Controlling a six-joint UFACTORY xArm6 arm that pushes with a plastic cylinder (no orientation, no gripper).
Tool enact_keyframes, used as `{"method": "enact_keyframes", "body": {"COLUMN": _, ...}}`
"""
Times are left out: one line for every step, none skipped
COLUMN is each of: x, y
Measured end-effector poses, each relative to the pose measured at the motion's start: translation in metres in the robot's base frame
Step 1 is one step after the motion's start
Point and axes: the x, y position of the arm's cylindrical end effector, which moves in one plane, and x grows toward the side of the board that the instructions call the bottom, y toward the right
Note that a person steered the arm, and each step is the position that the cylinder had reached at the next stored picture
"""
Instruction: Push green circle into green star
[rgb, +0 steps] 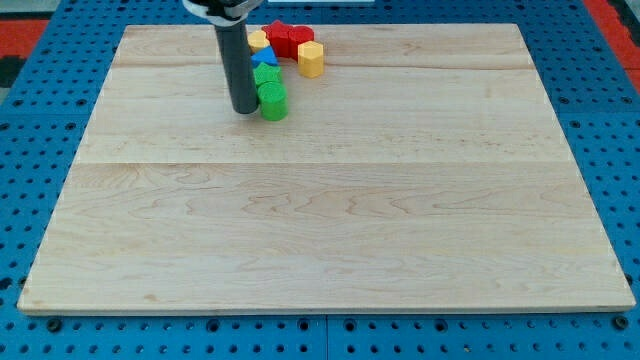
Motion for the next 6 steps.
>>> {"method": "enact_keyframes", "body": {"x": 0.027, "y": 0.003}}
{"method": "enact_keyframes", "body": {"x": 0.035, "y": 0.038}}
{"method": "enact_keyframes", "body": {"x": 0.021, "y": 0.048}}
{"method": "enact_keyframes", "body": {"x": -0.004, "y": 0.047}}
{"method": "enact_keyframes", "body": {"x": -0.021, "y": 0.052}}
{"method": "enact_keyframes", "body": {"x": -0.012, "y": 0.074}}
